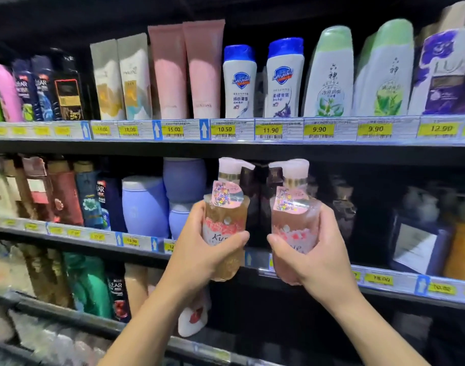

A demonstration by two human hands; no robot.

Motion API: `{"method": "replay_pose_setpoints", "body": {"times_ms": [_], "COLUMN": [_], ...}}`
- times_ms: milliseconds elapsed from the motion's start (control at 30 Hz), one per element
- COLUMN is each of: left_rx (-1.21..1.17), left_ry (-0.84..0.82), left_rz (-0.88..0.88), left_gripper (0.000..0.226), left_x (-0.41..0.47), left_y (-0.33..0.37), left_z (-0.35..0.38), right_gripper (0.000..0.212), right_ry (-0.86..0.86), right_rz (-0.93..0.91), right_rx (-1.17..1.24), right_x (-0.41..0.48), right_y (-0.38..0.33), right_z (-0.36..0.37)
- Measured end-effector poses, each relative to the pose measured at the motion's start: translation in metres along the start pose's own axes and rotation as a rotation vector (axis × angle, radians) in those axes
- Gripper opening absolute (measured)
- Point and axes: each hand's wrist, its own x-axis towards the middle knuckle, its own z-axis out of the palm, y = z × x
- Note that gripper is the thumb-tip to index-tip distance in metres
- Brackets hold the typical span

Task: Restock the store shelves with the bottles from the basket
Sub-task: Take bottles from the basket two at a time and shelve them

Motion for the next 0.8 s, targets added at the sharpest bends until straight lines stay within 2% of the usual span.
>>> {"method": "replay_pose_setpoints", "body": {"times_ms": [267,400,533,667,800], "left_rx": [0.05,0.129,0.258,0.358,0.434], "left_ry": [-0.07,-0.101,-0.089,-0.163,-0.163], "left_rz": [0.061,0.068,-0.049,-0.147,-0.211], "left_gripper": [0.067,0.062,0.052,0.041,0.056], "left_x": [0.054,0.075,0.09,0.102,0.111], "left_y": [-0.029,-0.045,-0.061,-0.075,-0.073], "left_z": [-0.01,-0.013,-0.006,0.0,0.002], "right_gripper": [0.076,0.075,0.077,0.077,0.076], "right_ry": [0.082,0.134,0.158,0.196,0.23], "right_rz": [-0.071,-0.093,-0.113,-0.108,-0.098], "right_rx": [-0.016,-0.041,-0.104,-0.125,-0.139], "right_x": [0.026,0.031,0.033,0.033,0.032], "right_y": [0.01,0.009,0.01,0.014,0.016], "right_z": [0.009,0.017,0.022,0.024,0.023]}}
